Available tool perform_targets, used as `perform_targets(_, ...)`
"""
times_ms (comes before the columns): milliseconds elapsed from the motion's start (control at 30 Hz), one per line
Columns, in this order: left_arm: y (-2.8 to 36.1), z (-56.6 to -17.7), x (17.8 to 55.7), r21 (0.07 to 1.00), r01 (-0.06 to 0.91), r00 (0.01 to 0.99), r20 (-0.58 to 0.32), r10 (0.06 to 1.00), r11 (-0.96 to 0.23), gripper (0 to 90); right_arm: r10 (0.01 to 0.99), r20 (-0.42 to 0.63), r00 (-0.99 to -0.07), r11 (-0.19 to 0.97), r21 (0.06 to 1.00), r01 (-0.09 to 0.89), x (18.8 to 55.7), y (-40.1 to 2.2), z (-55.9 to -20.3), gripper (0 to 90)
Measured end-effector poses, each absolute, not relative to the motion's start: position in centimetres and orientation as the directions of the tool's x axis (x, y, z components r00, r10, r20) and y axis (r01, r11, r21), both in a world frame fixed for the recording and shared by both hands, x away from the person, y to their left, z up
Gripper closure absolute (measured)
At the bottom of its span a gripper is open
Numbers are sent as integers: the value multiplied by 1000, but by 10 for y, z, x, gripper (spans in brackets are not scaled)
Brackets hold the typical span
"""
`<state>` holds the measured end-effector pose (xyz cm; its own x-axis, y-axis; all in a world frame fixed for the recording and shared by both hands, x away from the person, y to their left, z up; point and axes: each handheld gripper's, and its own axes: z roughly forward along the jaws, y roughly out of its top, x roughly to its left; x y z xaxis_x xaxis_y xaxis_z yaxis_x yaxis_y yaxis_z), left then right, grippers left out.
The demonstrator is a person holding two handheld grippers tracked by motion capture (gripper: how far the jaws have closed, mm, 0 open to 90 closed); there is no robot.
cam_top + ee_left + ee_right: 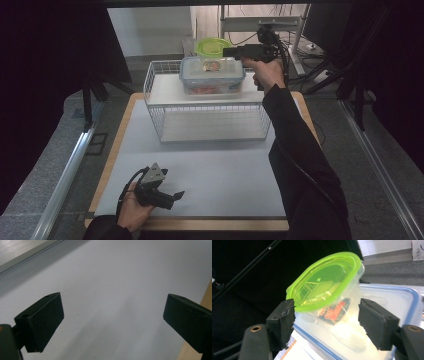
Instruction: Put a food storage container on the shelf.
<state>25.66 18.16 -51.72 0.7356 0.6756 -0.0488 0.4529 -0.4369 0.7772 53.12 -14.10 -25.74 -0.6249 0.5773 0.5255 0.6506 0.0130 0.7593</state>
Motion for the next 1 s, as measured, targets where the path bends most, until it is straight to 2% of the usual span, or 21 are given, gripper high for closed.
perform_targets(367, 181, -517, 257, 779, 457, 735, -60, 676, -428, 30, 591, 389, -706, 115, 826, 552, 506, -156, -275, 196)
perform_targets(1000, 181, -517, 257, 785, 449, 738, -55, 673, -427, 29, 611, 280, -740, 197, 852, 485, 458, -167, -301, 128)
